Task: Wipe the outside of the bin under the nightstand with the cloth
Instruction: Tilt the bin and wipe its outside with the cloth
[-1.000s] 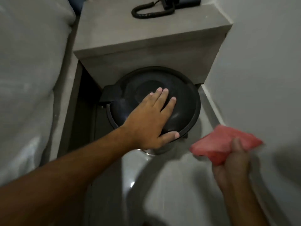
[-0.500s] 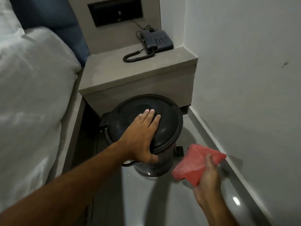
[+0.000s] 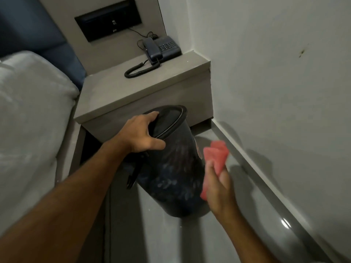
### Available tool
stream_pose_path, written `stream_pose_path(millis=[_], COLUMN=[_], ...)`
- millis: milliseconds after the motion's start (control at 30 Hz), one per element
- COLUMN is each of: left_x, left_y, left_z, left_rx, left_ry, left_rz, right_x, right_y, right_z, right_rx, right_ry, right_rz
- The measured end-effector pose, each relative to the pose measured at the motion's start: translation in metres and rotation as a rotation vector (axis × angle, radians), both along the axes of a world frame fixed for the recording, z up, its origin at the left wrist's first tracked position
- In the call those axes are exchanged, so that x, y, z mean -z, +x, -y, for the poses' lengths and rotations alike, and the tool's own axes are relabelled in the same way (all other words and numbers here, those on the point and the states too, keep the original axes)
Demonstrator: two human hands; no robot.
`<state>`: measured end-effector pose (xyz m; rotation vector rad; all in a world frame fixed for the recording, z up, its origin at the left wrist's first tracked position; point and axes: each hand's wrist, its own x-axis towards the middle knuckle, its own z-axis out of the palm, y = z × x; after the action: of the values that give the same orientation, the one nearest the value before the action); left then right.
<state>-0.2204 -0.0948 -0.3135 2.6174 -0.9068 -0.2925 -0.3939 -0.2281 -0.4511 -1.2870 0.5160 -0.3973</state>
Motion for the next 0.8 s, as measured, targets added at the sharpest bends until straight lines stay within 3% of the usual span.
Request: stream_pose_path(millis=[133, 233, 300, 433, 533, 633, 733, 800], left_x=[-0.001, -0.001, -0.001, -0.003, -0.002, -0.003, -0.003, -0.001], left_y=[-0.002, 0.0, 0.003, 0.003, 0.002, 0.001, -0.002, -0.004], left_z=[-0.008, -0.01, -0.012, -0.017, -0.016, -0.013, -0.004, 0.007], left_rx=[-0.016, -0.03, -0.045, -0.07, -0.083, -0.074, -0.056, -0.064], left_ry=[-0.052, -0.076, -0.087, -0.091, -0.075, -0.066, -0.083, -0.076], left_rz=[-0.036, -0.041, -0.056, -0.076, -0.054, -0.042, -0.03, -0.016], right_x=[-0.027, -0.023, 0.003, 0.087, 0.135, 0.141, 0.09, 0.042], right_y=[0.064, 0.096, 0.097, 0.061, 0.023, -0.003, 0.02, 0.057], right_z=[-0.019, -0.046, -0.064, -0.074, -0.061, -0.029, -0.021, -0.032], right_rx=[-0.126, 0.063, 0.163, 0.101, 0.019, -0.088, 0.022, 0.1], right_ry=[-0.499, -0.829, -1.061, -1.461, -1.461, -1.182, -0.908, -0.889], right_rz=[0.175, 0.058, 0.089, 0.23, 0.105, -0.072, -0.064, -0.023])
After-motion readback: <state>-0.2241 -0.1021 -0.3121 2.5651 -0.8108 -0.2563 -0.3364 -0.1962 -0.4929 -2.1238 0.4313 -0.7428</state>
